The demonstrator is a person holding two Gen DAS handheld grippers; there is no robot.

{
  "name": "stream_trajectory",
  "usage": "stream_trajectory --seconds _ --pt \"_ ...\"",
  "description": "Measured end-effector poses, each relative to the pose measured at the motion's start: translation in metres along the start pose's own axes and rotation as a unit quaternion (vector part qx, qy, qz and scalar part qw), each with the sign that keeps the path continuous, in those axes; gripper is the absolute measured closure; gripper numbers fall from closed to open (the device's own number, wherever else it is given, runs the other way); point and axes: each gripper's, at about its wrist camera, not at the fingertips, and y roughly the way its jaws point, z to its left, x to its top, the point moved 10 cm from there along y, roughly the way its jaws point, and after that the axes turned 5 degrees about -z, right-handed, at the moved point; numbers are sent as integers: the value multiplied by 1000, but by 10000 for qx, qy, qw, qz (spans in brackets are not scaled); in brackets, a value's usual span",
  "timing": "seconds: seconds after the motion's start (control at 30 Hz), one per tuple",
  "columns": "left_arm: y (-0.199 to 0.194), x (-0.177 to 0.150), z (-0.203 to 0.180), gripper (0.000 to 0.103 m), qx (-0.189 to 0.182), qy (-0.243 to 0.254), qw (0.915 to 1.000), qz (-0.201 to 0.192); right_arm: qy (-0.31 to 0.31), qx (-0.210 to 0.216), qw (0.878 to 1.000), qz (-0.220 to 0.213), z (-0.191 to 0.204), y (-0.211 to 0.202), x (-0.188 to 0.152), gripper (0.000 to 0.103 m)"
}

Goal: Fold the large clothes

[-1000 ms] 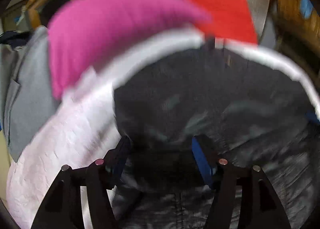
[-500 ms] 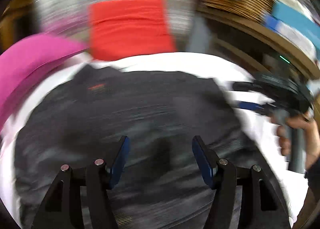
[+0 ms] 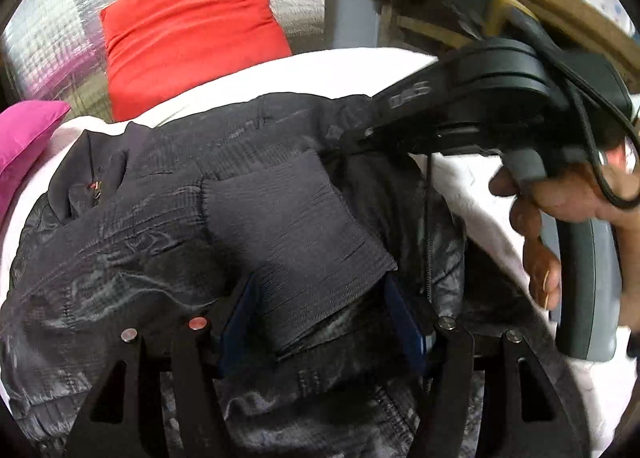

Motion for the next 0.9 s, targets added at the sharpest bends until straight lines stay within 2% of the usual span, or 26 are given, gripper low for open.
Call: stream_trajectory --seconds 0.03,0.1,0.17,0.27,0.33,0.37,0.43,0.53,0.6,0.63,0.7,0.73,0.8,0.83,0.9 --pt "-6 1 2 37 -58 -116 9999 -48 151 66 9998 -90 -2 -11 -1 69" --pt "-34 0 8 37 -252 -360 9989 -168 305 275 9987 -305 -3 -46 -10 37" --pt "-59 0 18 37 -269 -461 9980 -348 337 455 9972 -485 -1 -81 -25 35" --pt "-119 -18 44 35 -138 -523 9961 -704 193 726 9956 -560 5 -145 -70 35" --pt "-167 -51 72 33 59 -767 9936 -829 107 857 9950 -495 9 -184 -109 35" --pt "-183 -62 83 32 136 -866 9924 -861 59 880 9945 -563 10 -200 -122 35" --pt "-229 -107 116 32 472 -1180 9874 -941 -74 905 9929 -772 13 -239 -155 34" --pt "-283 -172 159 31 1093 -1607 9760 -981 -371 591 9875 -1416 23 -308 -198 34" --pt "-310 -211 181 30 1449 -1923 9661 -930 -627 286 9798 -1876 31 -346 -213 29" --pt "-327 -235 193 30 1649 -2085 9599 -893 -777 89 9732 -2165 33 -372 -219 26" --pt "-349 -268 211 30 2036 -2312 9477 -834 -1111 -372 9513 -2852 48 -418 -232 13" --pt "-359 -285 219 30 2280 -2349 9419 -758 -1248 -500 9419 -3080 57 -434 -237 11" --pt "-371 -304 229 30 2618 -2358 9337 -640 -1528 -767 9249 -3397 72 -455 -246 0" --pt "-376 -311 232 30 2756 -2365 9298 -602 -1625 -879 9199 -3460 79 -459 -249 0" --pt "-380 -321 236 30 2966 -2393 9235 -440 -1732 -967 9173 -3453 88 -466 -257 0"
